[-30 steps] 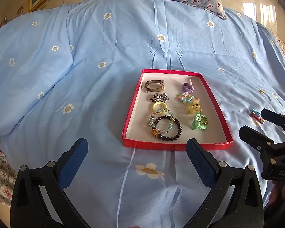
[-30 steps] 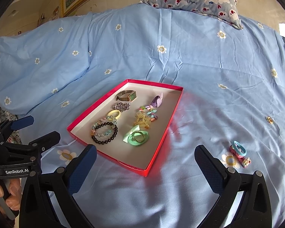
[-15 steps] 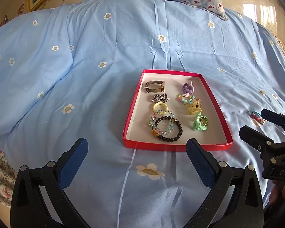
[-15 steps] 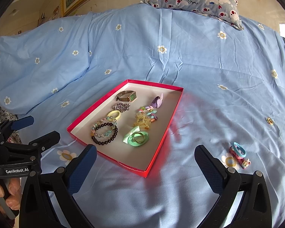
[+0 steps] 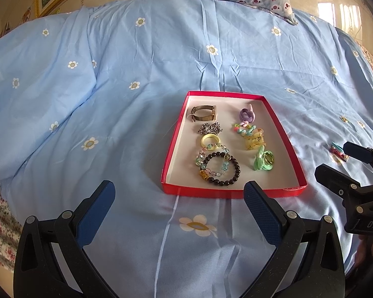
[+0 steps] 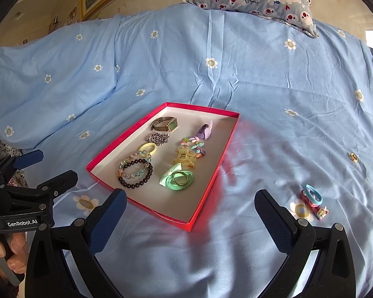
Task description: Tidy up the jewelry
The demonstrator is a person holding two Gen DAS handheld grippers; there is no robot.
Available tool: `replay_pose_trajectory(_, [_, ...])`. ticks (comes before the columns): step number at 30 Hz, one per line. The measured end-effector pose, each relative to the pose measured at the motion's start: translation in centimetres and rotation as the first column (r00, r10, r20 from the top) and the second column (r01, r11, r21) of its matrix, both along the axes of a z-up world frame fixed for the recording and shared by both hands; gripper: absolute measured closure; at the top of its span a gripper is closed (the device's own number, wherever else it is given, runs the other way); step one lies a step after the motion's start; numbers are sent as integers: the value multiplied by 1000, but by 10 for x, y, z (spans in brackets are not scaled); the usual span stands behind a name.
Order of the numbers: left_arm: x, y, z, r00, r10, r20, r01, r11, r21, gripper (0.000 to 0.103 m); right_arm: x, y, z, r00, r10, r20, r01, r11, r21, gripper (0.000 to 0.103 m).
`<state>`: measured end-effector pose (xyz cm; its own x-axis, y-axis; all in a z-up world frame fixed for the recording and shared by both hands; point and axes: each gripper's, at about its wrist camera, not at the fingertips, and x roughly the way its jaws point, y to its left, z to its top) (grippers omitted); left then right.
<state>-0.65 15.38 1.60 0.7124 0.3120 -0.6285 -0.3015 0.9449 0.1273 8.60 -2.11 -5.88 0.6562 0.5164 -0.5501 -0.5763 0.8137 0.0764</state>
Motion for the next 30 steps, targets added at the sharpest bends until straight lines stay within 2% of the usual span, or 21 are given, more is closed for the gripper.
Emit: replay_pose_trajectory(30, [3,0,0,1000,2,-6,-2,1000,0,0,4,-6,-1,1000,-3,-4,3,1000,2,0])
